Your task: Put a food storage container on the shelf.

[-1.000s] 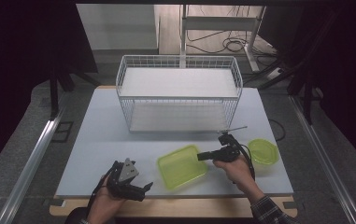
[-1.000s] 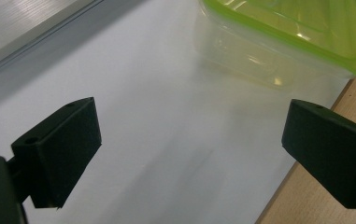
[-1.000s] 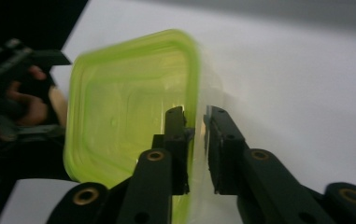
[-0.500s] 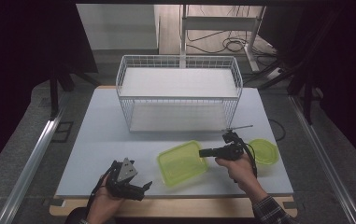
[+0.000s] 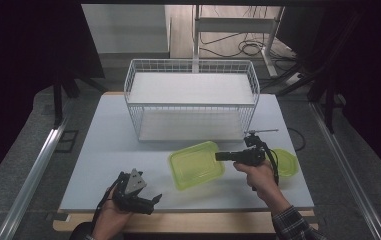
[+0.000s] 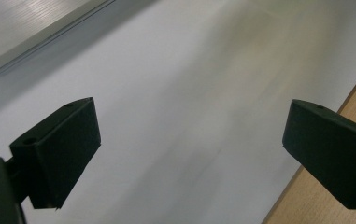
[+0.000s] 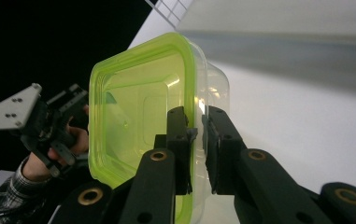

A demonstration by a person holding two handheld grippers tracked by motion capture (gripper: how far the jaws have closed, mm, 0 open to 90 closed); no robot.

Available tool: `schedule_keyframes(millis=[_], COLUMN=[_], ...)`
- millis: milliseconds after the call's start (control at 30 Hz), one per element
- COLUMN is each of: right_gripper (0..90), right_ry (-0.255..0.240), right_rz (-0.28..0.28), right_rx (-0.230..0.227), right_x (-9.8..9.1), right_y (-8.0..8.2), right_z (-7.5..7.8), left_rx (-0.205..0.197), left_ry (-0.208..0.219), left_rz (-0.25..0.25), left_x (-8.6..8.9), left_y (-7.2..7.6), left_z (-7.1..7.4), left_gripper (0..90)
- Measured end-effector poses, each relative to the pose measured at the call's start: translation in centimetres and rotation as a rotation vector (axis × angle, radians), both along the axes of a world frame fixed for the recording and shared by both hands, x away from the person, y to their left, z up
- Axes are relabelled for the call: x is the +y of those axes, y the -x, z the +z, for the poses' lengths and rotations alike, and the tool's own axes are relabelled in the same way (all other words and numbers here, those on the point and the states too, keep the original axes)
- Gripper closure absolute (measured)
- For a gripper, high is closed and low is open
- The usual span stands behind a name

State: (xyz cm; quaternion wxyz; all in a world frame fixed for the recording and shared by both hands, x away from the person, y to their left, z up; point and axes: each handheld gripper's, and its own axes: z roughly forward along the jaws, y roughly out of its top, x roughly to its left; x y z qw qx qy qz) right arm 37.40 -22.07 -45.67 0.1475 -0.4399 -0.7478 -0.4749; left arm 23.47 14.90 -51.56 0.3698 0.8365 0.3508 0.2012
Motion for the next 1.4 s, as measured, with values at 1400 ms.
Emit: schedule_keyframes(millis=[1400], right_gripper=[80.5], right_ry=[-0.126], right_rz=[-0.112], right_rx=[-0.145], right_x=[1.6], right_y=[-6.1], right_z=[11.9], left_rx=[-0.009], left_ry=[0.023], left_rz=[-0.019], left_x=[0.2], left_y=[0.1], left_z=[0.1], left_gripper=[4.1])
